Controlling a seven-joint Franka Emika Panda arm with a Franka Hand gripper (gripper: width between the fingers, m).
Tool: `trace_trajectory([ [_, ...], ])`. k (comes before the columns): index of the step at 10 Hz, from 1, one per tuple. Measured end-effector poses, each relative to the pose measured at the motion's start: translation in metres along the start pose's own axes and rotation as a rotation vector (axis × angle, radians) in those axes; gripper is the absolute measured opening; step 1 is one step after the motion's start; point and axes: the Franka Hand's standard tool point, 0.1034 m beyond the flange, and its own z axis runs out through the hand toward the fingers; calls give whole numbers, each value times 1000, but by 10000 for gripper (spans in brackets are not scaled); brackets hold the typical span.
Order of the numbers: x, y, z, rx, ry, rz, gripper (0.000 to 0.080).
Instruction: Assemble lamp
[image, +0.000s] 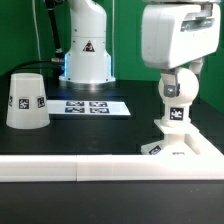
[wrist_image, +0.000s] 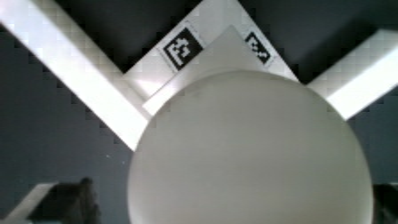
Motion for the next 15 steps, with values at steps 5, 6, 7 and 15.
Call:
trace_trajectory([
  [5,-7,-1,6,6,-29,-284,699],
  [6,-8,0,6,6,-29,-299,687],
  [7,-8,0,6,6,-29,-292,687],
  [15,-11,1,6,12,-24,351,578],
])
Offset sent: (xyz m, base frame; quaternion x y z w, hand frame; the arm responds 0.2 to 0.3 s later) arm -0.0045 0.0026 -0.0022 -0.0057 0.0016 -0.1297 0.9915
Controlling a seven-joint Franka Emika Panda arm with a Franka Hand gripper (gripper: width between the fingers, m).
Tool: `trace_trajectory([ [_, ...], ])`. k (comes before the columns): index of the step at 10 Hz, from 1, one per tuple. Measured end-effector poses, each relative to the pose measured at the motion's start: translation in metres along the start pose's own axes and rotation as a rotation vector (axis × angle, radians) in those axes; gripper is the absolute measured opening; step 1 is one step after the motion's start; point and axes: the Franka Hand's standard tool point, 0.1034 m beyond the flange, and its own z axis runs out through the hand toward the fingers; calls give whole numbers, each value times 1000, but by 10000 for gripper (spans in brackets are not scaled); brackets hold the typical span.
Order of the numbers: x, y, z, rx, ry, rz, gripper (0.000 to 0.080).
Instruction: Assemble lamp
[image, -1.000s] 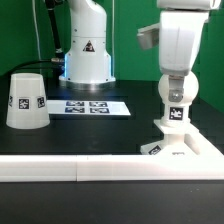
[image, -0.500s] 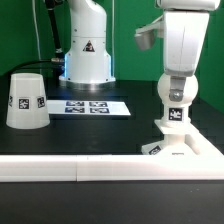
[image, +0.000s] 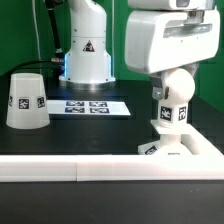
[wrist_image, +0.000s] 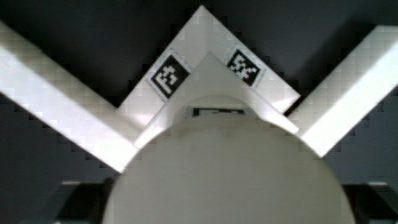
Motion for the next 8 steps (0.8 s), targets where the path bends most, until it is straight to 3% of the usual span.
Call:
trace_trajectory([
  [8,1,-3,0,4,3,584,579],
])
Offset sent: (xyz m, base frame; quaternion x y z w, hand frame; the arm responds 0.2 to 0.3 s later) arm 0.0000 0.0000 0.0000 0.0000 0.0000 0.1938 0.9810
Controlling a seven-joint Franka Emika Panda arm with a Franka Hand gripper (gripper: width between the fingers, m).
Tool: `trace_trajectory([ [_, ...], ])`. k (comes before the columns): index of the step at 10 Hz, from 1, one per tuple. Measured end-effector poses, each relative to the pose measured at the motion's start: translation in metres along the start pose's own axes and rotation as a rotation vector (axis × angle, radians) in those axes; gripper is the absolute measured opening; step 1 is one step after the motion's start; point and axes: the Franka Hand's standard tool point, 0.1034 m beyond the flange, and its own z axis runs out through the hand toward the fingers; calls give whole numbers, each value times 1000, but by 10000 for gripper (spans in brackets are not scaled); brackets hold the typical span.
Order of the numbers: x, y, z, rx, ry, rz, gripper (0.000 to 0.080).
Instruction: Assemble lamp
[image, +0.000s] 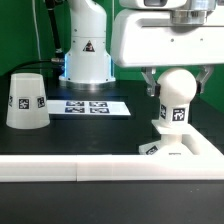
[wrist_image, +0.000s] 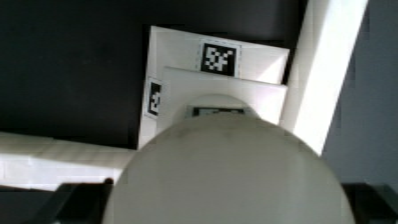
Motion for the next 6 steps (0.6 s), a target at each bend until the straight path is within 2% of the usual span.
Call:
trace_trajectory([
  [3,0,-6,0,32,-4,397,579],
  [6,-1,-8,0,33,-9,633,579],
])
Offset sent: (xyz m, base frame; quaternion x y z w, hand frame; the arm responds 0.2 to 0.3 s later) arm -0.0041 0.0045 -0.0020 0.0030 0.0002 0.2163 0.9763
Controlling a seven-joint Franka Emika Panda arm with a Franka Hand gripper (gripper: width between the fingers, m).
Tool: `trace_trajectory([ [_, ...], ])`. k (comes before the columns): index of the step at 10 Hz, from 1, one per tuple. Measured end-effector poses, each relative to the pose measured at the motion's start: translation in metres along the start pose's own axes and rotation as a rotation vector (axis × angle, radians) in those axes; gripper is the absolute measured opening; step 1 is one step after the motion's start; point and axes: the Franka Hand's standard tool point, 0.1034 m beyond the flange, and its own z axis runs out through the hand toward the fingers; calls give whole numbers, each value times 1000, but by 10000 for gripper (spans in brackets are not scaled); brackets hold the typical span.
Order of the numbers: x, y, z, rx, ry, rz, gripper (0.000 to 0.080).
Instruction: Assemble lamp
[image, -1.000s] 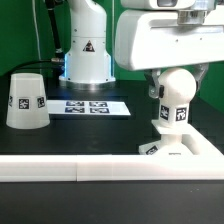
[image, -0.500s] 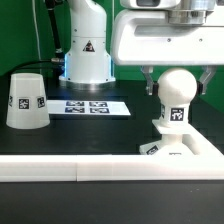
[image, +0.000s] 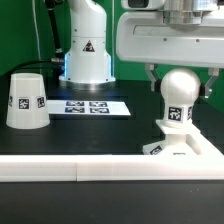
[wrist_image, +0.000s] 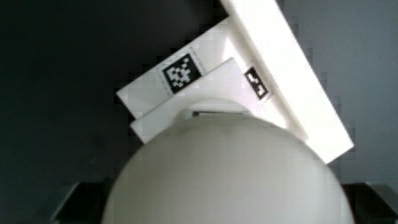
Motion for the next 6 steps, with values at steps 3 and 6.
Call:
trace_trajectory([
  [3,-1,-1,0,7,-8,169,579],
  [6,-3,-2,0,22,-27,385,579],
])
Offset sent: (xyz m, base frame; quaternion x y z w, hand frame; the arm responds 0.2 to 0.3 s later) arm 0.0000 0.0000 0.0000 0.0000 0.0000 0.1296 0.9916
